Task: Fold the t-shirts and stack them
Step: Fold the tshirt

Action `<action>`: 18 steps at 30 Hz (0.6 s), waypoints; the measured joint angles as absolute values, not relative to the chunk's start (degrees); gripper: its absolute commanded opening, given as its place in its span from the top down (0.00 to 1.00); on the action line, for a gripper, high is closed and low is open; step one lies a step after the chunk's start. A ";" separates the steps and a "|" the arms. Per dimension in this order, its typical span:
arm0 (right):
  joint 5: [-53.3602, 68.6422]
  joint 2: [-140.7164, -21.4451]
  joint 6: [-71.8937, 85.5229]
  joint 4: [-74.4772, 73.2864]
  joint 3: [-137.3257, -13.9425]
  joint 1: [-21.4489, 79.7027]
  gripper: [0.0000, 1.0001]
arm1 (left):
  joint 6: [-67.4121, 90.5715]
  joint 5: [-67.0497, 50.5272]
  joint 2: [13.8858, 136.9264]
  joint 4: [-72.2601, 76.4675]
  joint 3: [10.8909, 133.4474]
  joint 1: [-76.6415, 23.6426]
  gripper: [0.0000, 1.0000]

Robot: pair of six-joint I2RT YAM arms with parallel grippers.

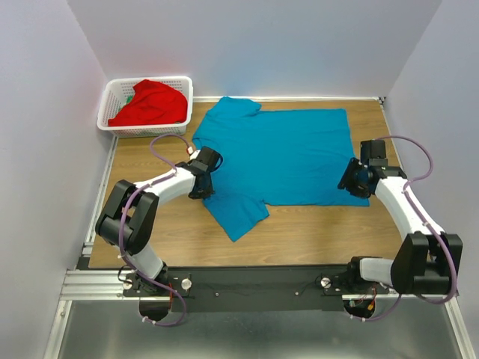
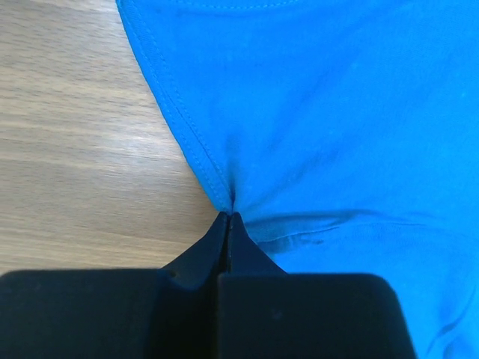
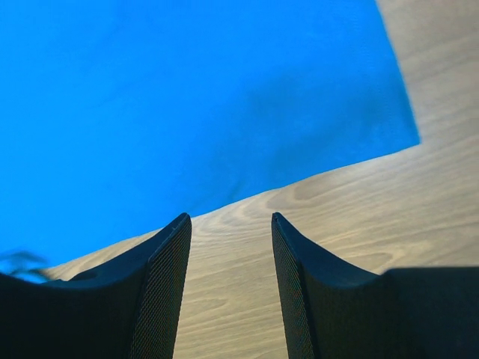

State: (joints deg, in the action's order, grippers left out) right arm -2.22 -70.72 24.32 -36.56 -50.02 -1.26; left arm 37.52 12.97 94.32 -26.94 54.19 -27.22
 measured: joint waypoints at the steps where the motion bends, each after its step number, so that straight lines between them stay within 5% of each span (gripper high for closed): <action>1: -3.05 -71.94 24.73 -36.80 -50.02 -1.43 0.46 | 36.99 13.32 94.30 -27.09 54.19 -27.07 1.00; 18: 0.16 -80.12 28.29 -34.65 -44.23 -21.30 0.48 | 28.93 14.96 93.19 -25.32 52.69 -26.20 1.00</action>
